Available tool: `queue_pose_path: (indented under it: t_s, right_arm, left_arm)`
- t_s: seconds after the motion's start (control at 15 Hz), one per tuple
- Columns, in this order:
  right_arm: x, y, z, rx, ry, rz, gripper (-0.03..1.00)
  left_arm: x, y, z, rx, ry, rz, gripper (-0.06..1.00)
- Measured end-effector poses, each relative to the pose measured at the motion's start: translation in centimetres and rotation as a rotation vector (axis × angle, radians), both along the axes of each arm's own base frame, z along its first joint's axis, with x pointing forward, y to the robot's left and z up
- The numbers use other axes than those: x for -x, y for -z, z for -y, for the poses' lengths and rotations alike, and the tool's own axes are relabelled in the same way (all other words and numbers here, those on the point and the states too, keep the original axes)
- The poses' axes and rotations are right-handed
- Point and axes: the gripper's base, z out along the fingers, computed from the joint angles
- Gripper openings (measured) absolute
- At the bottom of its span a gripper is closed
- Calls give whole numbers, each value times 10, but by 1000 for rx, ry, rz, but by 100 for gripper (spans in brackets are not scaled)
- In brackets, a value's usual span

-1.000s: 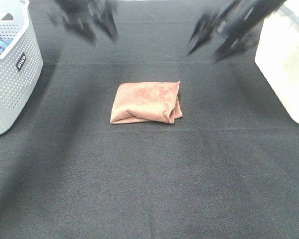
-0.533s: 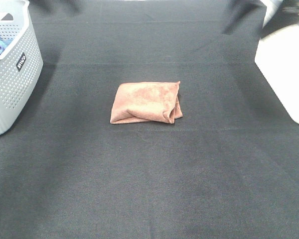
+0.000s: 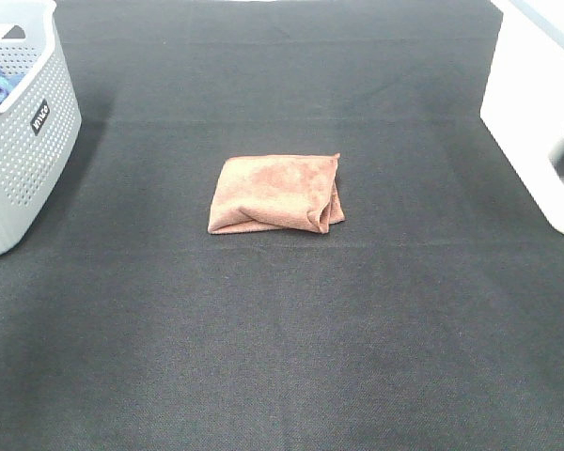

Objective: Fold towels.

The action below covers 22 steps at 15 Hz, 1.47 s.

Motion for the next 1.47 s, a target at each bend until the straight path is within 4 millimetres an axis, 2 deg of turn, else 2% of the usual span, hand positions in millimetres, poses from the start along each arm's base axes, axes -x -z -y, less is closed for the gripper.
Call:
queue_pose_path:
  t_s: [0.13, 0.27, 0.4, 0.53, 0.67, 0.8, 1.47]
  right_arm:
    - [41, 10, 8, 15, 2, 44, 74]
    - [77, 25, 16, 46, 5, 93, 74]
    - [119, 45, 27, 101, 14, 191, 74]
    - [139, 60, 31, 103, 19, 244, 74]
    - [151, 57, 33, 95, 29, 347, 74]
    - [155, 61, 34, 90, 32, 412, 74]
    - [155, 62, 34, 87, 35, 425, 74]
  left_arm:
    - [44, 18, -14, 4, -1, 25, 60]
    - [79, 43, -24, 10, -1, 41, 60]
    - [116, 77, -35, 15, 6, 73, 60]
    - [133, 94, -41, 6, 39, 123, 60]
    - [141, 94, -43, 21, 64, 232, 60]
    - [139, 95, -42, 33, 78, 300, 60]
    - [136, 99, -40, 36, 98, 320, 60]
